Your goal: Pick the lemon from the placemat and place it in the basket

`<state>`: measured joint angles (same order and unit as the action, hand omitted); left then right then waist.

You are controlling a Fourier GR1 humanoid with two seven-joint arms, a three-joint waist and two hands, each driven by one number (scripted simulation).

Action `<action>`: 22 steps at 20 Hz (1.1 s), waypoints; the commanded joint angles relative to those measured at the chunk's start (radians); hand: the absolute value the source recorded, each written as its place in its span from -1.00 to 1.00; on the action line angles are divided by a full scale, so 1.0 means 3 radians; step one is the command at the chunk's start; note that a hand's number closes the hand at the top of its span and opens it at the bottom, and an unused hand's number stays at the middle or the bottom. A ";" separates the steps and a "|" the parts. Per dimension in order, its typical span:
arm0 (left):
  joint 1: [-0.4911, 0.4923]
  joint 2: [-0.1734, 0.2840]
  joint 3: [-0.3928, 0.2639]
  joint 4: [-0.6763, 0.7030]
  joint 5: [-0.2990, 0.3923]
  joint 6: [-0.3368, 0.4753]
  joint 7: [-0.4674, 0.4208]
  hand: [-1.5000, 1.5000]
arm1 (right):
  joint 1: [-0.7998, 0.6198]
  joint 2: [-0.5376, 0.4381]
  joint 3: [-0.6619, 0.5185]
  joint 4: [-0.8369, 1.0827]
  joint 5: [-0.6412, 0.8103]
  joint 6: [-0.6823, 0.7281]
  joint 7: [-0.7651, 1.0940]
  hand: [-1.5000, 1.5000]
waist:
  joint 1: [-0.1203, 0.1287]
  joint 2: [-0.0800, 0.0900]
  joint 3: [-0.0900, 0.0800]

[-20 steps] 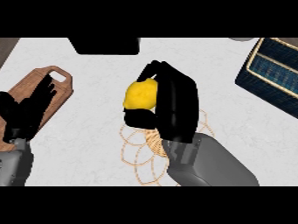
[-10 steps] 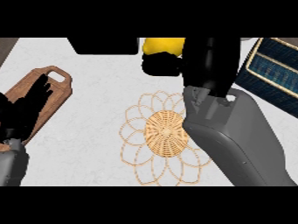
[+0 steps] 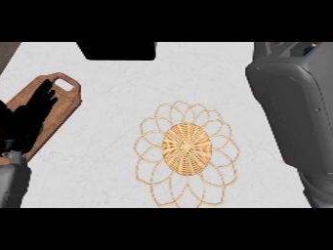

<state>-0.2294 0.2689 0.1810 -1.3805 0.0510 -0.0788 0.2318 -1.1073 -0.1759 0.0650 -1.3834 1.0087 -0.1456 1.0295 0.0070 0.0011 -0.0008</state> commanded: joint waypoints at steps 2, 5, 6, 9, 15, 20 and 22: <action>0.0046 -0.0061 -0.0029 0.0020 -0.0032 0.0018 -0.0083 0.00 | -0.0096 -0.0290 -0.0213 0.0395 0.0124 0.0088 -0.0040 1.00 | 0.0002 0.0000 0.0001; 0.0000 -0.0079 -0.0057 -0.0065 -0.0021 0.0043 0.0117 0.00 | 0.0100 -0.0490 -0.0372 0.0239 0.0057 0.0120 -0.0132 1.00 | -0.0028 -0.0008 0.0003; -0.0005 -0.0128 -0.0094 -0.0011 -0.0126 0.0126 -0.0044 0.00 | 0.0057 -0.0577 -0.0448 0.0421 0.0043 0.0071 -0.0241 1.00 | -0.0019 0.0000 0.0002; -0.0094 -0.0120 -0.0061 0.0147 -0.0134 0.0122 -0.0111 0.00 | 0.0094 -0.0591 -0.0508 0.0579 0.0038 0.0005 -0.0316 1.00 | -0.0019 0.0004 0.0002; 0.0047 -0.0043 0.0038 0.0082 -0.0072 0.0043 -0.0175 0.00 | 0.0562 -0.0867 -0.0740 0.0639 -0.0218 -0.0166 -0.0976 1.00 | -0.0016 0.0000 0.0003; -0.0023 -0.0146 -0.0059 0.0096 -0.0134 0.0102 -0.0104 0.00 | 0.0737 -0.0903 -0.0931 0.0686 -0.0454 -0.0305 -0.1272 1.00 | -0.0019 -0.0001 0.0002; -0.0039 -0.0034 -0.0014 -0.0226 0.0018 0.0000 0.0321 0.00 | 0.0715 -0.0930 -0.1021 0.0944 -0.0442 -0.0498 -0.1375 1.00 | 0.0008 0.0000 0.0004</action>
<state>-0.2250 0.2419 0.1703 -1.3992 0.0329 -0.0639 0.2455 -0.8963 -0.4416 -0.2093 -1.1622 0.8919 -0.2504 0.6670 0.0042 0.0011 0.0004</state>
